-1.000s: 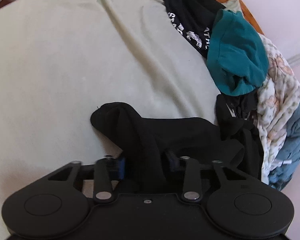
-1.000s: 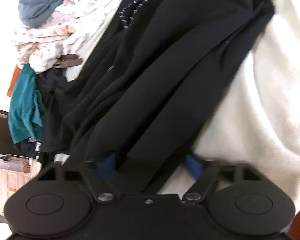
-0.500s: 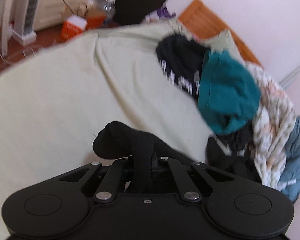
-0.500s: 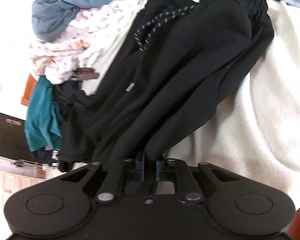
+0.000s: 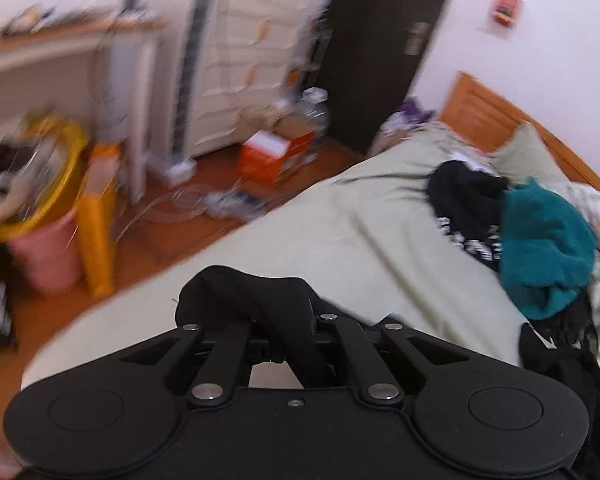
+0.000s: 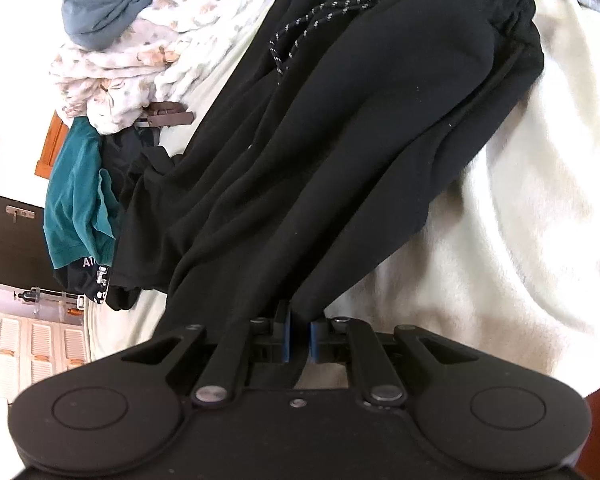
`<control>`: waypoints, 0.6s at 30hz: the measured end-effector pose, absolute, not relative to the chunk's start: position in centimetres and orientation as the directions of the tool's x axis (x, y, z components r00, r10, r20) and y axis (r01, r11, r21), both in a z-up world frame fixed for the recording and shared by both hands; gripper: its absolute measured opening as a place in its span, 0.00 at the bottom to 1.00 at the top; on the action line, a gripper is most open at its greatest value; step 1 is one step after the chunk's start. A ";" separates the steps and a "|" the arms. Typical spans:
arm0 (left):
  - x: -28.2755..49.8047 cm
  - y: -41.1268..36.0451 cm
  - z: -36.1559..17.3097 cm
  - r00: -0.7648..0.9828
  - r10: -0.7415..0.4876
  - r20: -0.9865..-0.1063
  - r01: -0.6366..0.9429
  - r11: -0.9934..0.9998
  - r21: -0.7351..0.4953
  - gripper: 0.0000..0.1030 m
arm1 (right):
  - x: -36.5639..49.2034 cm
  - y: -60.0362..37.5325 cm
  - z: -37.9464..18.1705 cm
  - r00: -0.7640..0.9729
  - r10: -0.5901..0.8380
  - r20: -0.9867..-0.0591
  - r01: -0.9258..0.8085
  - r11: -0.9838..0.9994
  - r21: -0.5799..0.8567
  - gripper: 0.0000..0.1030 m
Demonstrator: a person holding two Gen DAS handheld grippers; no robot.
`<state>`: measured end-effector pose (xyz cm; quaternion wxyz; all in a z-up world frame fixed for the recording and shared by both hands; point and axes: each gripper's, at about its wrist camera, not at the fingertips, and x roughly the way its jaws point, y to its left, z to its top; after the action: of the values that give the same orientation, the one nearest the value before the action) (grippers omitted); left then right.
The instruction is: Fold clothes
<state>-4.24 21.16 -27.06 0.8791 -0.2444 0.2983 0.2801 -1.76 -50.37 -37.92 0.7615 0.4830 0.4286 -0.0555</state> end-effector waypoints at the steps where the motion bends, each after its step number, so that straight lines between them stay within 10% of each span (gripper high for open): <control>1: -4.5 21.2 -27.3 0.662 0.349 -0.663 -0.639 0.725 -0.257 0.02 | -1.8 -50.3 -38.0 0.617 0.329 -0.715 0.503 0.533 0.680 0.08; 18: -4.0 21.2 -29.4 0.581 0.323 -0.747 -0.661 0.723 -0.202 0.04 | -6.2 -57.6 -39.9 0.725 0.102 -0.682 0.610 0.366 0.703 0.36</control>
<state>-4.01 21.23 -29.41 0.8570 -0.2370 0.3563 0.2871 -6.25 -57.61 -39.86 0.7573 0.5374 0.3311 -0.1675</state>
